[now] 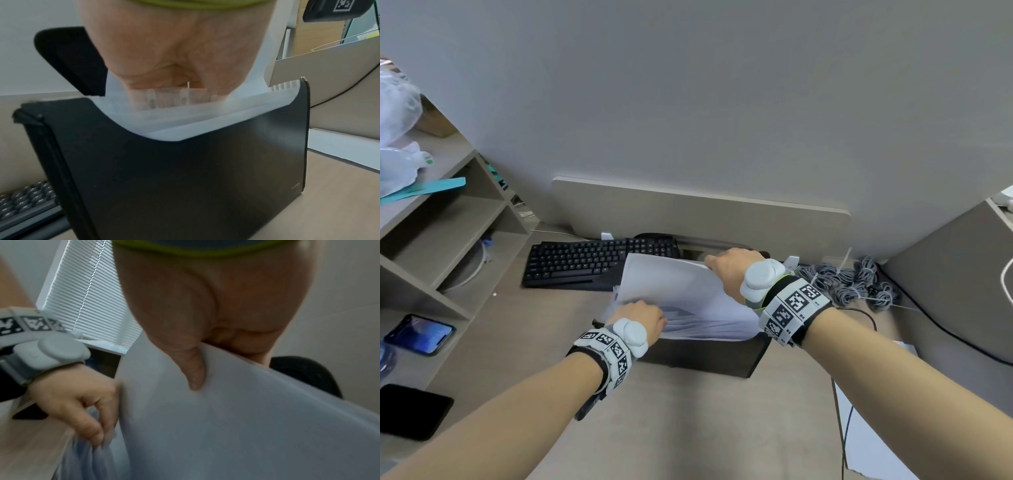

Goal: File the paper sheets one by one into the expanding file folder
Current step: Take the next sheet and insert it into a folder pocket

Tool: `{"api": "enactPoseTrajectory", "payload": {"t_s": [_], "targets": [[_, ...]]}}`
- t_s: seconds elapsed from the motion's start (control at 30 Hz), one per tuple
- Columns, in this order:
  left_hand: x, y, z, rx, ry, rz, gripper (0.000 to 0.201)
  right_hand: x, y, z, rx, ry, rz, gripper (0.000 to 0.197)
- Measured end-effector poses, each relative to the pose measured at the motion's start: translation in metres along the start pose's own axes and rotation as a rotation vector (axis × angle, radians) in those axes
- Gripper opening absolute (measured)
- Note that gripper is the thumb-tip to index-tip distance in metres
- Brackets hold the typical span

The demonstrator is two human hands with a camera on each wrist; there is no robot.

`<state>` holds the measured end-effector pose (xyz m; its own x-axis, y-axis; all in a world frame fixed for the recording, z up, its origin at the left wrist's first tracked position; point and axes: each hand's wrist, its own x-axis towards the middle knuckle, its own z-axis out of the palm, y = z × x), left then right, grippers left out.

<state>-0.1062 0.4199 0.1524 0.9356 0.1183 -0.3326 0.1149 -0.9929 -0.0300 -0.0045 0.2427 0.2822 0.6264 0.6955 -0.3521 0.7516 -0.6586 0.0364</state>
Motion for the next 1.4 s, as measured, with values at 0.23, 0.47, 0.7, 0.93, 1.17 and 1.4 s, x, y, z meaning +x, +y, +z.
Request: {"api": "enactPoseTrajectory", "payload": {"t_s": [0.23, 0.47, 0.7, 0.93, 1.17, 1.4], "targets": [[-0.001, 0.001, 0.001, -0.015, -0.037, -0.008, 0.036, 0.0, -0.003, 0.009, -0.011, -0.003, 0.011, 0.037], [0.003, 0.0, 0.003, -0.049, -0.09, -0.017, 0.035, -0.006, 0.005, 0.001, 0.054, 0.035, 0.06, 0.036], [-0.001, 0.002, -0.001, -0.035, -0.114, -0.019, 0.036, -0.015, 0.0, -0.001, 0.041, 0.019, 0.059, 0.027], [-0.008, 0.005, 0.0, -0.037, -0.087, -0.015, 0.033, -0.01, -0.013, 0.026, -0.069, -0.029, 0.013, 0.034], [-0.014, 0.01, 0.0, 0.001, -0.07, -0.013, 0.038, -0.004, 0.005, 0.03, 0.127, 0.124, 0.06, 0.039], [-0.015, 0.011, 0.003, 0.049, -0.088, -0.034, 0.032, -0.002, 0.015, 0.01, 0.149, 0.245, 0.093, 0.016]]}}
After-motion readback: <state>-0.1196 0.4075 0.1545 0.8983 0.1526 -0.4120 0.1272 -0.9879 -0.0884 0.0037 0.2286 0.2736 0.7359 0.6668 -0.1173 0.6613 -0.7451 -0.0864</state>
